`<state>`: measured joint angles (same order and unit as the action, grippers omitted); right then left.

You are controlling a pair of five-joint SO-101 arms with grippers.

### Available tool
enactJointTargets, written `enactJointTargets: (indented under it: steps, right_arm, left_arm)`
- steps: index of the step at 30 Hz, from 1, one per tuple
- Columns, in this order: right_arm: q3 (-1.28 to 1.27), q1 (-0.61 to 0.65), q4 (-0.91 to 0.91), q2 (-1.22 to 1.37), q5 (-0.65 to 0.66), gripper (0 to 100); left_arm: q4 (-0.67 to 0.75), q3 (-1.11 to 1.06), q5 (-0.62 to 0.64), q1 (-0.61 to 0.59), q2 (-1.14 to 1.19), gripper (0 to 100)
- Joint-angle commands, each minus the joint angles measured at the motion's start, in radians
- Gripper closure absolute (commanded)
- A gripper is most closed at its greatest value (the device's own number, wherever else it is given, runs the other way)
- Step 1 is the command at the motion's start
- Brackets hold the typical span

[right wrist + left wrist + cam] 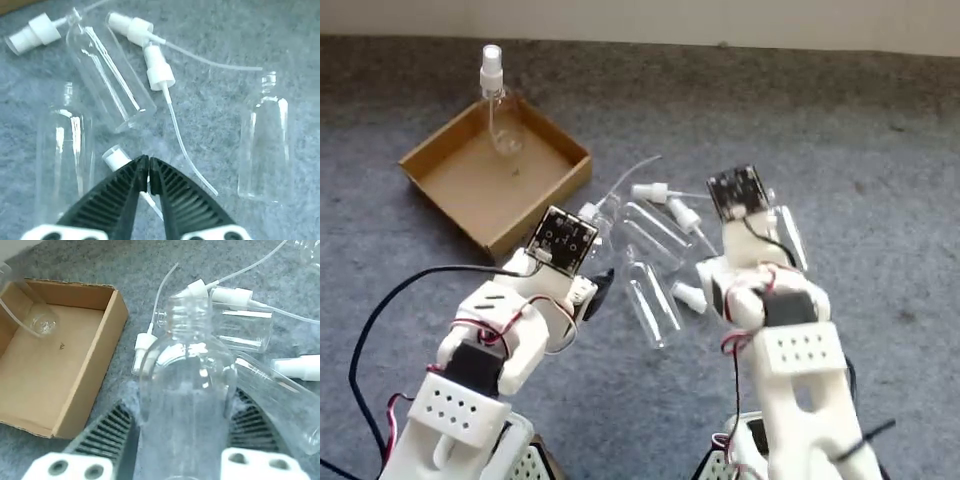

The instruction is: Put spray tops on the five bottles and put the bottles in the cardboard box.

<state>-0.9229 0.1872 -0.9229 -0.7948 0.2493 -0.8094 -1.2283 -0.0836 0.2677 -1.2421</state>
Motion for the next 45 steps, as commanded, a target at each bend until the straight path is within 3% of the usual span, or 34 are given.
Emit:
enactJointTargets:
  steps: [1, 4, 14, 18, 21, 30, 45]
  right_arm:
    - [0.288, -0.012, -0.113, 0.223, 0.012, 99.4]
    - [0.483, -0.012, -0.205, 0.397, 0.021, 98.3]
    - [0.997, -0.008, -0.401, 0.875, 0.253, 93.5]
    - [1.181, -0.004, -0.472, 1.055, 0.292, 88.2]
    - [1.326, 0.002, -0.526, 1.179, 0.322, 82.9]
    - [1.747, 0.073, -0.685, 1.463, 0.338, 82.1]
    - [1.957, 0.079, -0.705, 1.741, 0.338, 82.7]
  left_arm:
    - [0.123, -0.082, 0.014, -0.002, -0.093, 92]
    - [0.135, -0.131, 0.014, -0.008, -0.151, 92]
    - [0.137, -0.275, 0.014, -0.013, -0.453, 92]
    - [0.138, -0.344, 0.097, -0.013, -0.593, 92]
    - [0.138, -0.351, 0.106, -0.013, -0.591, 92]
    - [0.138, -0.381, 0.106, -0.013, -0.576, 92]
    - [0.138, -0.397, 0.106, -0.013, -0.576, 92]
